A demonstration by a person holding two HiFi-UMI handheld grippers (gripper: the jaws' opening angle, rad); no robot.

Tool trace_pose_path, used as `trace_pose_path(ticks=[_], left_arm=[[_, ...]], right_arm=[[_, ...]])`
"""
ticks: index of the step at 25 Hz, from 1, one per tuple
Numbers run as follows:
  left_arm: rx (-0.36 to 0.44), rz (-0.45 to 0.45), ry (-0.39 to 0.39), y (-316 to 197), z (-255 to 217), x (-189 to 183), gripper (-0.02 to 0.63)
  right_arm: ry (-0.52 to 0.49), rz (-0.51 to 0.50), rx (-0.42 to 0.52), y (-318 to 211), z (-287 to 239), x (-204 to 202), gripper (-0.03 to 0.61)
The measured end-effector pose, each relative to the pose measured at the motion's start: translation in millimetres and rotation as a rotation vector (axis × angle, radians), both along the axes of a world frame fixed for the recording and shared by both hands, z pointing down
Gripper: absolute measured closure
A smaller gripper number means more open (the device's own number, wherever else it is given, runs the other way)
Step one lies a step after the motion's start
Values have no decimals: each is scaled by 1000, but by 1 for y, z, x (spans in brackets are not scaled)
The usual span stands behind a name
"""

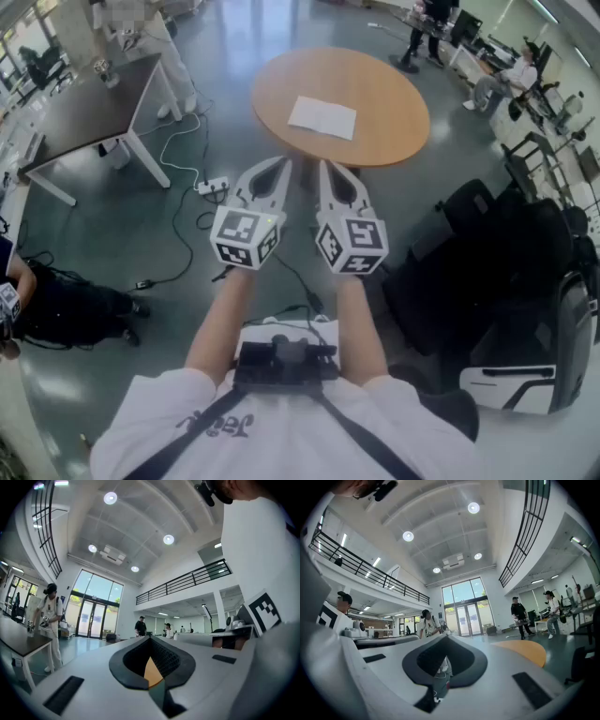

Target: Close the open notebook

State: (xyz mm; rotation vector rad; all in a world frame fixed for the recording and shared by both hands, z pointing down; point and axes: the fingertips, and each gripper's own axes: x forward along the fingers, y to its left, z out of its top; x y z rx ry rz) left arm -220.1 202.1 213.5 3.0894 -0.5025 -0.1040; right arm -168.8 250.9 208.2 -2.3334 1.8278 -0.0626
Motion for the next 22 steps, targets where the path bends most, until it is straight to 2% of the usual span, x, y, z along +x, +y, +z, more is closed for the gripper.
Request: trace_pose_path(ticks=[12,16,22], left_arm=[[-72,-43,20,4,22,-20,600],[-69,-49,33,9,15,-8,600],[-62,-55,36,14,9,25,600]], right_arm=[[16,-22,-41,13,16,-15,565],[4,-28,-17,23,12,-2,565],[-32,-26,23,33,1,39,563]])
